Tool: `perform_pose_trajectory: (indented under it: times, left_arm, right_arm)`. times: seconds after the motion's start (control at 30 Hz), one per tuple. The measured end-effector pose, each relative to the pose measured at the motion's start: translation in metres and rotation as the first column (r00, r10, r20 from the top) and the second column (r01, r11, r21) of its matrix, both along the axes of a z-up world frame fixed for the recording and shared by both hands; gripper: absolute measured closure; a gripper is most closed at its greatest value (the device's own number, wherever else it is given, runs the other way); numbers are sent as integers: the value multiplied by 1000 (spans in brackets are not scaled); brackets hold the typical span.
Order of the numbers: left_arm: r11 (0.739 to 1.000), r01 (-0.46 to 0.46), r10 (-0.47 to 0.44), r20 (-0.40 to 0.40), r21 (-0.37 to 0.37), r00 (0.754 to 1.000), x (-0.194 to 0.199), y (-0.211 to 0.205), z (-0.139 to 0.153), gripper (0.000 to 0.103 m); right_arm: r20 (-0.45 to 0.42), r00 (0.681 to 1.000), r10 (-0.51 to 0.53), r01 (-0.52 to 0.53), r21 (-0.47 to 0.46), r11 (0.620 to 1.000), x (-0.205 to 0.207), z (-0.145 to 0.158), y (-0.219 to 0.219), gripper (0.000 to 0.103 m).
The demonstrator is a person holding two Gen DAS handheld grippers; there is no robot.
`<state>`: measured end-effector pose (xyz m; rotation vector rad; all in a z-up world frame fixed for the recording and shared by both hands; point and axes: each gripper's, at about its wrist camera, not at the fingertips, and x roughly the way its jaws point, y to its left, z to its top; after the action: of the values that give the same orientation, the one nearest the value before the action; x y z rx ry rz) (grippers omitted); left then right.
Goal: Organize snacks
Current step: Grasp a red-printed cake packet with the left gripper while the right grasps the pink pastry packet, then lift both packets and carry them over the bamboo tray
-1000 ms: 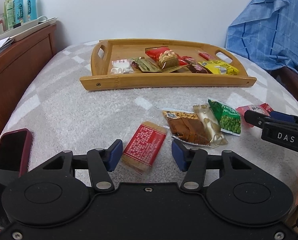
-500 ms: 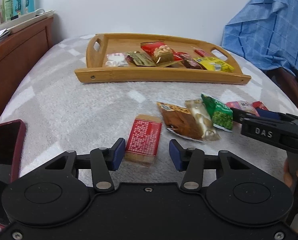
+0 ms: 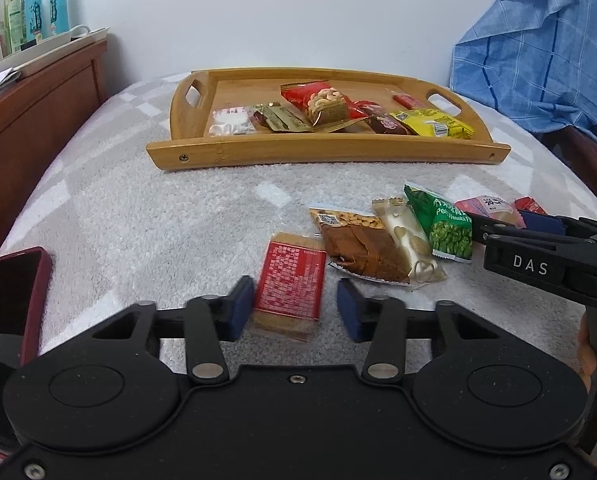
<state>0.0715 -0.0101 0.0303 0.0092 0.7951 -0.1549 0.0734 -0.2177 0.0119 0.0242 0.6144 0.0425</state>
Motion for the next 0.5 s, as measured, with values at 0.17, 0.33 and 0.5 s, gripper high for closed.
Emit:
perform_pose_trajectory:
  times: [0.17,0.33,0.5]
  left_arm:
    - [1000,-19,19,9,-24,1000,-2,4,5,71]
    - [999,-37,38,38,-11,999,-4,5,11,71]
    - [998,-53,54,50,-19,997,-5,8,15,72]
  right_arm:
    - [49,999,-2,0,42,999,-5,6,-3,46]
    - [54,999,-6,3,50,999,-8,7,-4,51]
    - [49,999,-1,0,33,999,-9,7,-2,47]
